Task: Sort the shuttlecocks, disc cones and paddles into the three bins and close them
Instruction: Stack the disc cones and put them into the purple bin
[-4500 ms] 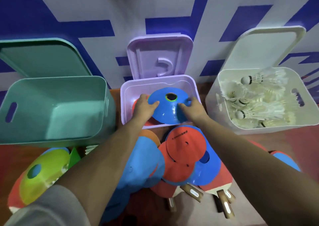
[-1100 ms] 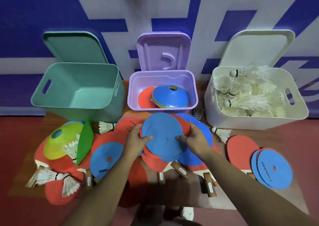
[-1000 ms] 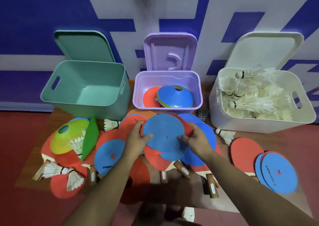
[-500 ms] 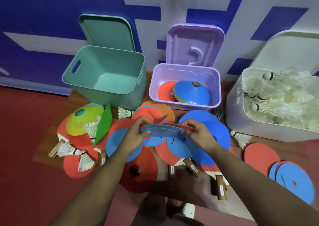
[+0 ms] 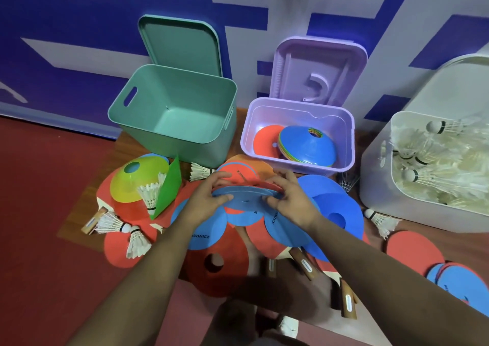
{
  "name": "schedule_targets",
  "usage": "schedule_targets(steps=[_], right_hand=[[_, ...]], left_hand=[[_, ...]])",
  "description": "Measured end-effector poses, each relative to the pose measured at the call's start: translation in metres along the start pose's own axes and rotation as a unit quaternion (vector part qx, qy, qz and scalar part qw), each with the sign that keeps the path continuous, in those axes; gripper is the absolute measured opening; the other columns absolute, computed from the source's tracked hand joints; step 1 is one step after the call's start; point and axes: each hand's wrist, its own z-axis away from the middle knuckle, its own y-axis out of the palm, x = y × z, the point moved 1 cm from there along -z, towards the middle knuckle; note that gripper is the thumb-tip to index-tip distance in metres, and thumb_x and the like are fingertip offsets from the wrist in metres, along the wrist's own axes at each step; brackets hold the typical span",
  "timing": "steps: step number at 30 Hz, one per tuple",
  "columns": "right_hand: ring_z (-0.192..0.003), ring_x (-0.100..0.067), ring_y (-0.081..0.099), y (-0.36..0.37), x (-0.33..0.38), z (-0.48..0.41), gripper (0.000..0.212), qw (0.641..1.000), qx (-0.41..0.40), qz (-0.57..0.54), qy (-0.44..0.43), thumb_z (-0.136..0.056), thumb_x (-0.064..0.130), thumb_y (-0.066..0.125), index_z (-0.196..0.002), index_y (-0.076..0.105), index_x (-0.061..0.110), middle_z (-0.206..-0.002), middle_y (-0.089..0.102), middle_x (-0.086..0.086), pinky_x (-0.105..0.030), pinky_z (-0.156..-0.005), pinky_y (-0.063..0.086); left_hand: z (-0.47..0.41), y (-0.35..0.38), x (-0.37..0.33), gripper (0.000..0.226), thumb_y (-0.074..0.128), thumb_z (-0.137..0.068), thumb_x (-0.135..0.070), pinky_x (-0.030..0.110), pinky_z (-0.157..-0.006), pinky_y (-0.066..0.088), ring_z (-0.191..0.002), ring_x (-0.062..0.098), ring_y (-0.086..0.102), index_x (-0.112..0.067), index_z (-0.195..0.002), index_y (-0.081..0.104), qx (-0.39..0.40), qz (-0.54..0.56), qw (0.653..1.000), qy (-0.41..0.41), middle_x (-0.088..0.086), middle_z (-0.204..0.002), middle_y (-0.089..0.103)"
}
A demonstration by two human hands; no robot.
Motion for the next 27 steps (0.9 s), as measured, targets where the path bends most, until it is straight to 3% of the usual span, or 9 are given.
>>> schedule_targets(steps=[3, 5, 7, 11, 14, 17, 20, 23, 27], right_hand=[[-0.113, 0.000, 0.052, 0.003, -0.002, -0.006, 0.056, 1.000, 0.023, -0.015, 0.014, -0.083, 0.015, 0.070, -0.130, 0.042, 0.031, -0.127, 0.052, 0.011, -0.020, -0.098, 0.043], [-0.104, -0.010, 0.058, 0.006, -0.001, -0.011, 0.056, 0.999, 0.035, 0.012, 0.039, -0.084, 0.020, 0.069, -0.130, 0.041, 0.035, -0.118, 0.060, 0.007, -0.029, -0.094, 0.049], [-0.094, -0.018, 0.064, 0.007, 0.001, -0.017, 0.044, 0.999, 0.018, 0.037, 0.023, -0.084, 0.023, 0.068, -0.122, 0.052, 0.037, -0.104, 0.068, 0.002, -0.037, -0.088, 0.052], [-0.095, -0.004, 0.062, 0.010, 0.005, -0.024, 0.025, 0.999, -0.021, -0.013, -0.025, -0.085, 0.012, 0.068, -0.106, 0.065, 0.025, -0.102, 0.067, 0.007, -0.014, -0.084, 0.046], [-0.095, -0.009, 0.059, 0.023, -0.003, -0.025, 0.028, 1.000, 0.006, -0.010, -0.013, -0.080, 0.004, 0.070, -0.100, 0.062, 0.021, -0.101, 0.062, 0.000, -0.023, -0.085, 0.047], [-0.088, -0.016, 0.059, 0.032, -0.009, -0.029, 0.030, 1.000, -0.001, -0.023, 0.013, -0.078, 0.002, 0.067, -0.100, 0.056, 0.020, -0.095, 0.060, 0.000, -0.029, -0.082, 0.047], [-0.100, -0.012, 0.053, 0.038, -0.010, -0.037, 0.036, 1.000, -0.028, 0.010, 0.004, -0.076, 0.009, 0.068, -0.109, 0.057, 0.018, -0.108, 0.054, -0.002, -0.027, -0.091, 0.043], [-0.108, -0.019, 0.046, 0.046, -0.008, -0.044, 0.048, 0.997, -0.050, 0.064, 0.008, -0.075, 0.011, 0.070, -0.119, 0.049, 0.012, -0.114, 0.043, -0.005, -0.034, -0.097, 0.041], [-0.125, -0.017, 0.038, 0.043, -0.014, -0.047, 0.075, 0.996, -0.065, 0.062, 0.023, -0.076, 0.008, 0.071, -0.142, 0.033, 0.012, -0.134, 0.036, -0.007, -0.026, -0.102, 0.036]], left_hand=[[-0.001, -0.001, 0.005, 0.044, 0.069, -0.079, 0.004, 0.014, -0.081, 0.047, -0.105, 0.010, 0.062, -0.021, -0.114, 0.060, 0.007, 0.014, 1.000, 0.000, 0.003, -0.113, 0.067], [0.000, -0.002, 0.004, 0.041, 0.067, -0.080, 0.006, 0.013, -0.084, 0.044, -0.102, 0.002, 0.061, -0.018, -0.111, 0.061, -0.005, 0.022, 1.000, 0.006, -0.003, -0.111, 0.067], [0.000, -0.003, -0.001, 0.038, 0.065, -0.081, 0.008, 0.007, -0.077, 0.043, -0.090, -0.008, 0.059, -0.014, -0.111, 0.059, -0.024, 0.029, 0.999, 0.016, -0.008, -0.106, 0.064], [-0.010, -0.010, 0.001, 0.047, 0.066, -0.081, 0.008, 0.008, -0.080, 0.042, -0.087, -0.005, 0.056, -0.019, -0.118, 0.055, -0.043, 0.033, 0.997, 0.048, -0.005, -0.100, 0.058], [-0.016, -0.013, 0.014, 0.060, 0.069, -0.078, 0.004, 0.007, -0.084, 0.039, -0.097, -0.001, 0.053, -0.030, -0.124, 0.052, -0.026, -0.021, 0.998, 0.060, 0.002, -0.107, 0.053], [-0.021, -0.010, 0.024, 0.060, 0.071, -0.074, -0.012, 0.018, -0.097, 0.041, -0.112, 0.006, 0.055, -0.039, -0.124, 0.052, -0.010, -0.073, 0.994, 0.081, 0.001, -0.116, 0.056], [-0.029, -0.006, 0.020, 0.050, 0.068, -0.076, -0.015, 0.018, -0.101, 0.039, -0.114, 0.006, 0.054, -0.035, -0.119, 0.054, -0.027, -0.073, 0.992, 0.095, 0.001, -0.119, 0.058], [-0.038, -0.004, 0.014, 0.035, 0.068, -0.080, -0.006, 0.011, -0.096, 0.037, -0.107, 0.003, 0.056, -0.024, -0.109, 0.060, -0.028, -0.093, 0.989, 0.108, -0.003, -0.112, 0.062], [-0.041, -0.010, 0.019, 0.028, 0.066, -0.083, -0.002, 0.005, -0.091, 0.035, -0.101, -0.001, 0.054, -0.018, -0.106, 0.063, -0.026, -0.099, 0.991, 0.086, -0.008, -0.106, 0.062]])
